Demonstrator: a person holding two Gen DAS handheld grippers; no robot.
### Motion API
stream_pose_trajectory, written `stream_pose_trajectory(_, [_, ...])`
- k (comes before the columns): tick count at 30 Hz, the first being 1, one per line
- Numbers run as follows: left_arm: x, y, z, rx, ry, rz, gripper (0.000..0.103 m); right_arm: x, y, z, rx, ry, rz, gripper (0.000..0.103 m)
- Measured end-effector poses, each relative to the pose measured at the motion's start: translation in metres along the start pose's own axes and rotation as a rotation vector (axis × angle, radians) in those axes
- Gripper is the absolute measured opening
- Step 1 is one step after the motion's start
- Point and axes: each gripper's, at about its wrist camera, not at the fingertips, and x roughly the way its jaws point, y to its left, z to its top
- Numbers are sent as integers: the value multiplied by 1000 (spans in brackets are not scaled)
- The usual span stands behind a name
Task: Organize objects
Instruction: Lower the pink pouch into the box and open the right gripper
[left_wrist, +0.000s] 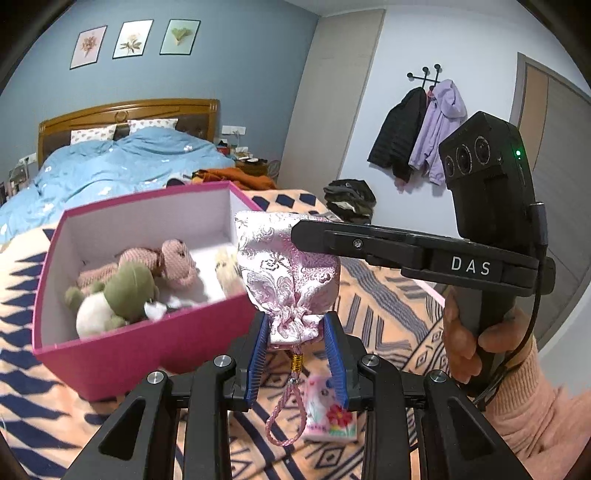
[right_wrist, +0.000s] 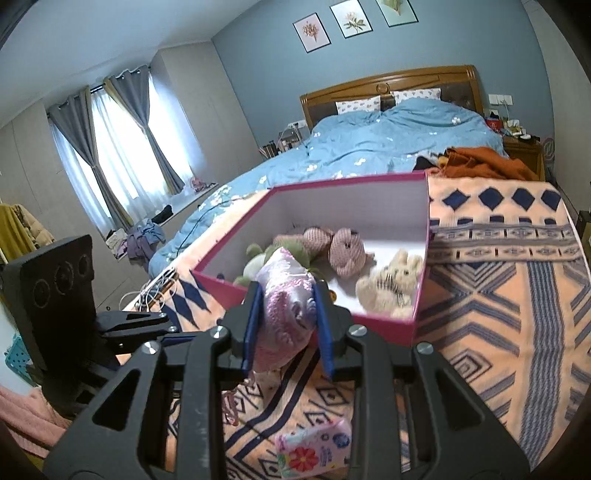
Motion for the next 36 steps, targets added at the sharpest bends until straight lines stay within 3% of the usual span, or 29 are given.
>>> stream_pose_trajectory(15, [12, 12, 52, 12, -45, 25, 31, 14, -20, 49, 14, -42, -9, 27])
stream_pose_trajectory(17, [15, 14, 55, 4, -37, 12, 31, 17, -20, 53, 11, -40, -4, 22])
stream_pose_trajectory(23, [35, 25, 40, -26, 10, 32, 31, 31, -26, 46, 4, 4, -39, 22])
stream_pose_trajectory(28, [45, 30, 27, -39, 44, 38, 31, 40, -44, 27, 42, 74, -68, 29])
stream_pose_trajectory(36, [34, 24, 14, -20, 11, 41, 33, 26, -59, 12, 87, 51, -95, 44])
